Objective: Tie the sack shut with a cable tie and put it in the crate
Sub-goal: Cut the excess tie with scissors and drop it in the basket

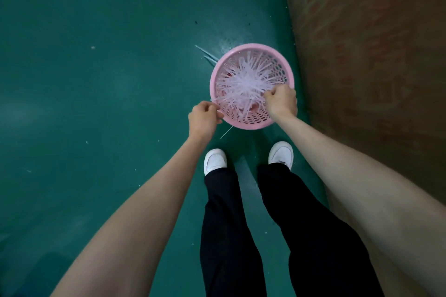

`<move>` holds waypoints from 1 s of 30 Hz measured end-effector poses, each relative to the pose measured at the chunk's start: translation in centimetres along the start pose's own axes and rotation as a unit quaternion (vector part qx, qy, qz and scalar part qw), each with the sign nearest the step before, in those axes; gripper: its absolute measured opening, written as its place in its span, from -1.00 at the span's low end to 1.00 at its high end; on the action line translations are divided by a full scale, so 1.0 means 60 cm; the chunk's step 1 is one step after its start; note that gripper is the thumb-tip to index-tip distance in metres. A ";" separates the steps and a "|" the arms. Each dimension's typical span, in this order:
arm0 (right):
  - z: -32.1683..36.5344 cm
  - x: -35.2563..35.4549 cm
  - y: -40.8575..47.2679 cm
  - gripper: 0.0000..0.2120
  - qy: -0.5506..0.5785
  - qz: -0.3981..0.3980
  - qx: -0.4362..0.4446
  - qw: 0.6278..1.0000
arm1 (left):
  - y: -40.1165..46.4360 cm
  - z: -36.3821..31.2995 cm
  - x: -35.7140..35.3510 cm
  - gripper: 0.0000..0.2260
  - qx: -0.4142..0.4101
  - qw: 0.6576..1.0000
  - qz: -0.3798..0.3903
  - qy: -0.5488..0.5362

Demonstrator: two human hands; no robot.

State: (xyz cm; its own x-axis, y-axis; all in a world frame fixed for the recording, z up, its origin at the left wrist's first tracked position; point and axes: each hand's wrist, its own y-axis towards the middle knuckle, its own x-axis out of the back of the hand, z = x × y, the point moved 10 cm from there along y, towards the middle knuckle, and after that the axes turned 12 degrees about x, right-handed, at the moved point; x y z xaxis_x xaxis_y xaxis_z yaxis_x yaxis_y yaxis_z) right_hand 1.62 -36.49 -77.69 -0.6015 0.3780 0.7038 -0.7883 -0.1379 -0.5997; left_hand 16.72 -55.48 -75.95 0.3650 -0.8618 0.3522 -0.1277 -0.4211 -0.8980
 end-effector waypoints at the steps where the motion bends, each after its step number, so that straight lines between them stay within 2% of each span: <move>1: 0.001 -0.004 0.009 -0.78 -0.007 -0.001 0.003 1.000 | 0.005 0.000 -0.003 -0.79 -0.002 1.000 -0.004 0.001; 5: -0.001 0.003 0.016 -0.80 -0.012 -0.005 0.005 1.000 | 0.002 0.000 -0.010 -0.79 -0.006 1.000 -0.011 0.004; 10: -0.003 0.042 -0.028 -0.85 0.043 0.008 0.019 0.999 | -0.052 0.001 -0.003 -0.79 -0.003 1.000 -0.001 0.016; 18: 0.042 0.212 -0.180 -0.78 0.129 -0.022 0.064 0.989 | -0.251 -0.035 0.053 -0.80 -0.019 1.000 0.010 -0.007; 24: 0.083 0.374 -0.343 -0.84 0.229 -0.091 0.077 0.966 | -0.437 -0.079 0.111 -0.80 -0.073 0.997 0.025 -0.001; 30: 0.113 0.510 -0.518 -0.76 0.345 -0.143 0.094 0.923 | -0.643 -0.154 0.160 -0.79 -0.194 0.980 0.037 0.023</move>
State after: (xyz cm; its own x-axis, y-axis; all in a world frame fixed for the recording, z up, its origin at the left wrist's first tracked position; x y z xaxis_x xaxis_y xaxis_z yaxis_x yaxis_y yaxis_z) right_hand 6.83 -26.86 -34.96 -0.1909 0.9077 0.3738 -0.9497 -0.0744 -0.3042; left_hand 16.66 -50.14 -35.50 0.3006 -0.9020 0.3100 -0.4958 -0.4254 -0.7571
